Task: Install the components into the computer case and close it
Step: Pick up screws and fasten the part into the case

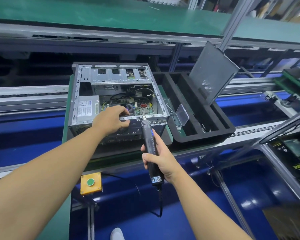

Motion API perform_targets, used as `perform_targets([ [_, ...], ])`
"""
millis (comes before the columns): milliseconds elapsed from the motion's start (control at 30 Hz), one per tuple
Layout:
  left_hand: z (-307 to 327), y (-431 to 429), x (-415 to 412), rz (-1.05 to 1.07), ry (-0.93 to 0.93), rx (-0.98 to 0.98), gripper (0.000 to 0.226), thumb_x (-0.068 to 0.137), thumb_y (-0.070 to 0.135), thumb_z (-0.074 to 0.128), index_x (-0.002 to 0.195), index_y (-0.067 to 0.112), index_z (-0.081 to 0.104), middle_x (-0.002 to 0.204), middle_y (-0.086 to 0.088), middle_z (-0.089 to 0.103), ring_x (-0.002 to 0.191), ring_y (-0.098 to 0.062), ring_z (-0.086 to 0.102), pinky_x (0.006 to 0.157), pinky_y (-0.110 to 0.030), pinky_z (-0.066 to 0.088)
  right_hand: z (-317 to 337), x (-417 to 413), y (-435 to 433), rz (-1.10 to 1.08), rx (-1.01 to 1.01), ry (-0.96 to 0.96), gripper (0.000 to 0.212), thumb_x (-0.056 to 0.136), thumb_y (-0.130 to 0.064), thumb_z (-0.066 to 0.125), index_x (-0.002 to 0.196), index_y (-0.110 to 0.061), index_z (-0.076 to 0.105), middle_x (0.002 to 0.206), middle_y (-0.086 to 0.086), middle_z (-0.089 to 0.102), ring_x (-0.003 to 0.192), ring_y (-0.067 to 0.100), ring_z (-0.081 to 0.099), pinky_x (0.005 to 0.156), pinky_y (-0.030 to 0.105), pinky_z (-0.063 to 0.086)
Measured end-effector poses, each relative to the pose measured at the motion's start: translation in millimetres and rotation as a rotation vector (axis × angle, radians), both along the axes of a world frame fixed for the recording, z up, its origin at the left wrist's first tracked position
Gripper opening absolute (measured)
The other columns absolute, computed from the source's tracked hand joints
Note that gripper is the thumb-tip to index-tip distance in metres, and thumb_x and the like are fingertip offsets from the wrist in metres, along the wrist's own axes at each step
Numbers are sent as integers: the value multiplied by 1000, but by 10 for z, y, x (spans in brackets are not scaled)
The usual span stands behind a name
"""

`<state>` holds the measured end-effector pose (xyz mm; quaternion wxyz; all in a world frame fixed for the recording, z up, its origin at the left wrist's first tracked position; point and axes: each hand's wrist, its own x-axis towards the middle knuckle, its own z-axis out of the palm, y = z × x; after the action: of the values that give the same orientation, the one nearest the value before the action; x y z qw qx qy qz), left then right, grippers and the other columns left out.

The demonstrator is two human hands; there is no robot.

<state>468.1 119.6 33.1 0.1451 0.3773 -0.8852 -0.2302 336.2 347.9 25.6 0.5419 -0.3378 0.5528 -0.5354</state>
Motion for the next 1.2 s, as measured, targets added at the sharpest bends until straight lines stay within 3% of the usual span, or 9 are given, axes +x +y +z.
perform_targets([
  [133,14,14,4,23,11,50,24,79,39,73,100,36,63,101,18,65,93,-9,61,80,-34,54,25,-53,85,27,-16,-7,95,81,-4,72,157,-42,29,102,8,62,73,25,55,67,41,51],
  [300,40,8,-9,36,2,86,27,74,34,75,98,32,64,95,21,61,95,-10,62,85,-36,54,-14,-108,171,45,-6,-28,97,79,-9,75,157,-43,30,102,6,63,74,25,56,67,40,52],
  [633,21,11,9,39,0,54,28,71,37,73,97,35,63,96,18,63,94,-12,62,82,-36,54,-204,-43,230,78,2,-64,94,81,-9,74,155,-46,32,101,4,63,73,24,58,65,37,54],
  [833,29,-20,23,15,26,75,25,75,32,76,96,34,64,92,22,61,94,-7,62,80,-22,43,-333,102,266,111,32,-48,97,81,-14,77,157,-49,26,103,3,64,75,22,60,70,38,55],
  [1033,11,4,26,46,32,39,28,70,39,73,96,36,65,91,23,61,90,-8,61,78,-31,52,-364,216,248,93,39,-77,100,80,-12,76,158,-47,24,103,4,60,74,20,59,63,38,58],
  [1200,-8,-38,32,14,41,44,28,73,36,75,99,33,67,93,22,61,92,-6,61,80,-27,49,-346,256,224,97,46,-65,100,82,-9,74,158,-47,23,101,2,61,73,19,59,59,36,56],
])
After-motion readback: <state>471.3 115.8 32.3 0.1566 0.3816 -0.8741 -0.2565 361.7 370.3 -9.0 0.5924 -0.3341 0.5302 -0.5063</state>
